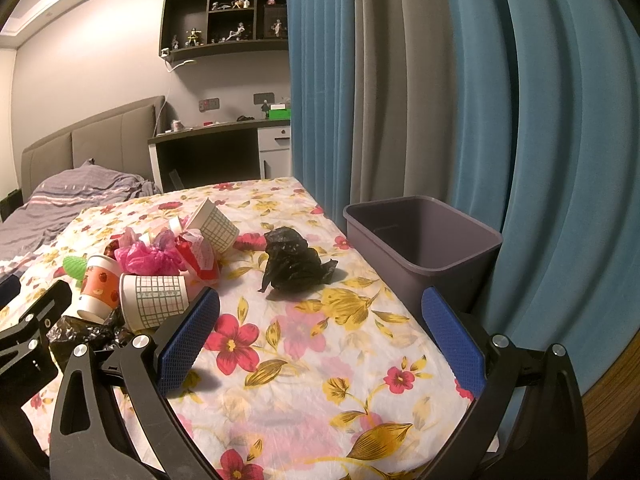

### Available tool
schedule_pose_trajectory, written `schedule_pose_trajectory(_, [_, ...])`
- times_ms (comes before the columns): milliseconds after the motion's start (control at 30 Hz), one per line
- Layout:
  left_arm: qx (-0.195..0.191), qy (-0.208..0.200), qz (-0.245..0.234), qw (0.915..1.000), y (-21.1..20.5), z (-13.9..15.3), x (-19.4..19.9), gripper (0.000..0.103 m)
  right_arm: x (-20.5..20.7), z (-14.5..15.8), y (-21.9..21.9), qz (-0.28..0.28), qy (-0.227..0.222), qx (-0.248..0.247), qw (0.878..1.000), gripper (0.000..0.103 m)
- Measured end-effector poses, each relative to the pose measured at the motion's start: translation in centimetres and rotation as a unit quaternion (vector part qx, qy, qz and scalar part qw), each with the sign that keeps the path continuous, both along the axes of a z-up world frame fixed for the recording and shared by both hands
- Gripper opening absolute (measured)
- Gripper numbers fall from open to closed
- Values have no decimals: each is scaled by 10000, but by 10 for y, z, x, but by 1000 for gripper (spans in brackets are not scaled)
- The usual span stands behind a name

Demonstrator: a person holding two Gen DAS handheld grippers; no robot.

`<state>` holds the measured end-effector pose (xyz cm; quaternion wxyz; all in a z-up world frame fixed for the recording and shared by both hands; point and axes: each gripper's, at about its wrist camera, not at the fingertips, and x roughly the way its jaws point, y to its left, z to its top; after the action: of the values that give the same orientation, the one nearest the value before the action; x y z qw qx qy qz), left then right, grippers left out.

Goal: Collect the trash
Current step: 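Grasp the black plastic bag with the left gripper while the right gripper grasps another black bag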

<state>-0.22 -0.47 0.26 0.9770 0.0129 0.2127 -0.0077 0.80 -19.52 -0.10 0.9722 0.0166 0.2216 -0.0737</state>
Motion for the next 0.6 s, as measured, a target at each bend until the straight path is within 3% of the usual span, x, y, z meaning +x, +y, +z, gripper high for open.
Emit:
schedule_pose_trajectory(300, [-151, -14, 169, 9997, 18, -6, -3, 92, 1, -1, 0, 25, 18, 42, 10000, 98])
schedule_pose_trajectory(600, [-356, 396, 92, 9985, 49, -37, -2, 91, 10, -14, 7, 187, 135, 138, 9996, 98])
